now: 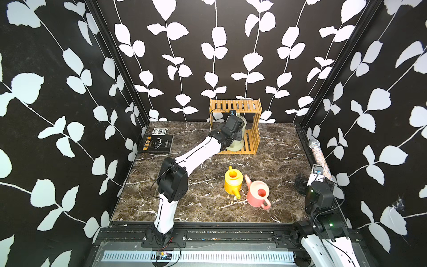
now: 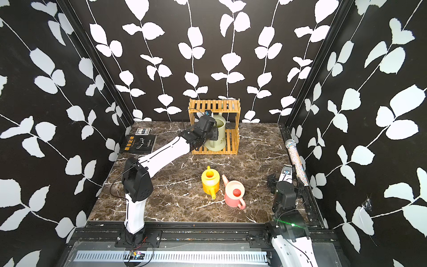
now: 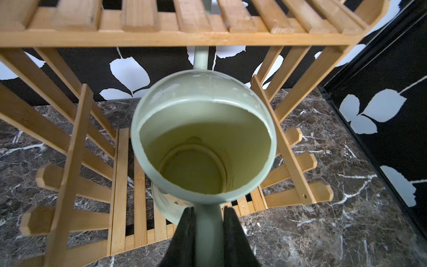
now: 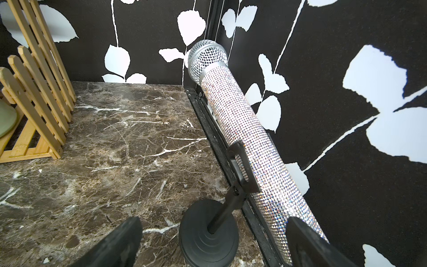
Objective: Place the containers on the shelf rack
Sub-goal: Place the spray bottle on the shelf.
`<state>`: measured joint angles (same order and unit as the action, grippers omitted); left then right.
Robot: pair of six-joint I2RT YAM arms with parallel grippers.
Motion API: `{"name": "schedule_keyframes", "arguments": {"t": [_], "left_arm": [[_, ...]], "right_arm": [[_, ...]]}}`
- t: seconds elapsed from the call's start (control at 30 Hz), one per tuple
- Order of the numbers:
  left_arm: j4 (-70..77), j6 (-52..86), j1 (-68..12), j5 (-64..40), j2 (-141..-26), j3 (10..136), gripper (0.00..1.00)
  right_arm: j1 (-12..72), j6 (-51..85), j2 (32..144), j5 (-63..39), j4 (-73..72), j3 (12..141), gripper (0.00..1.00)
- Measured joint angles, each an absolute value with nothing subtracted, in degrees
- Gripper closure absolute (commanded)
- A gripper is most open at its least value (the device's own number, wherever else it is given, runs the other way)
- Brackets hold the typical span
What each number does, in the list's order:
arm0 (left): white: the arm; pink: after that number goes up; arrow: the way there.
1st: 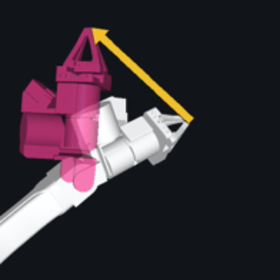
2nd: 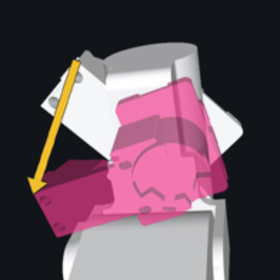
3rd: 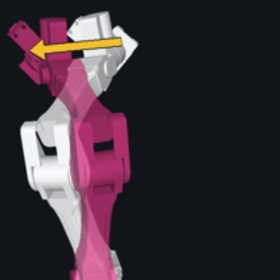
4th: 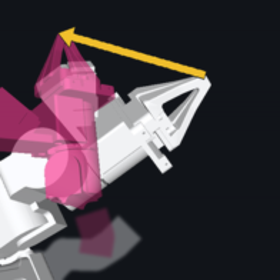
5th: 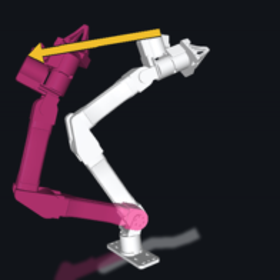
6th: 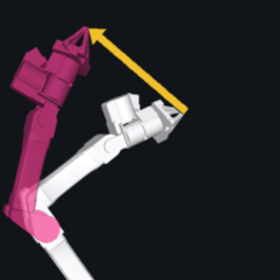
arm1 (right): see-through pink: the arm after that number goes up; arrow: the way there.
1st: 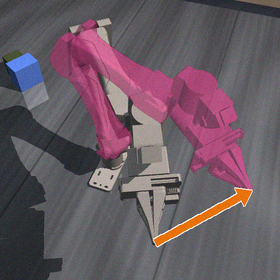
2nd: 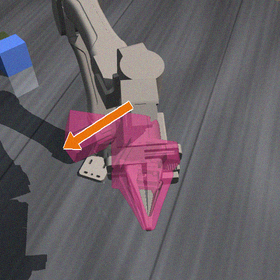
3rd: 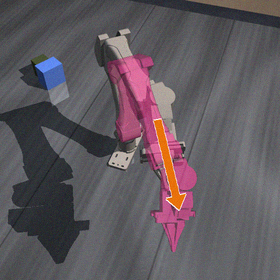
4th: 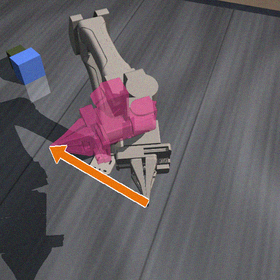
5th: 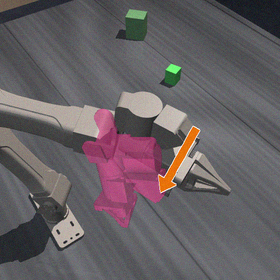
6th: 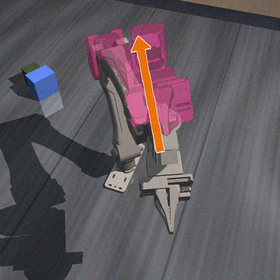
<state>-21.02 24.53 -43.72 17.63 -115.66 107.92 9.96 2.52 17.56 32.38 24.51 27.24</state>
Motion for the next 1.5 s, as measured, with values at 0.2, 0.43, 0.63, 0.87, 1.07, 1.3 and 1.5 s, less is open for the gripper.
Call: {"name": "schedule_keyframes", "arguments": {"t": [0.2,0.43,0.63,0.87,1.07,1.3,1.5], "left_arm": [[-22.00,27.99,-43.72,18.98,-117.08,110.04,1.00],[-22.37,28.40,-43.75,19.07,-117.54,110.69,0.92],[-22.44,29.23,-43.72,18.20,-117.54,110.69,0.71],[-24.73,30.06,-44.62,14.04,-117.58,110.69,0.56],[-25.67,30.13,-44.97,12.62,-117.58,110.69,0.56],[-26.48,28.64,-44.97,12.99,-117.38,110.19,0.62],[-26.81,28.29,-44.97,12.86,-117.05,108.49,0.56]], "right_arm": [[9.96,2.50,17.56,32.36,24.47,27.24,0.01],[9.69,2.48,17.56,32.29,24.45,27.24,0.01],[9.69,2.35,17.61,32.12,24.45,27.24,0.01],[9.67,2.33,17.61,32.10,24.45,27.24,0.01],[9.63,2.33,17.61,31.90,24.43,27.24,0.01],[9.41,2.33,17.61,31.53,24.45,27.24,0.01],[9.37,2.31,17.61,31.09,24.43,27.24,0.01]]}}
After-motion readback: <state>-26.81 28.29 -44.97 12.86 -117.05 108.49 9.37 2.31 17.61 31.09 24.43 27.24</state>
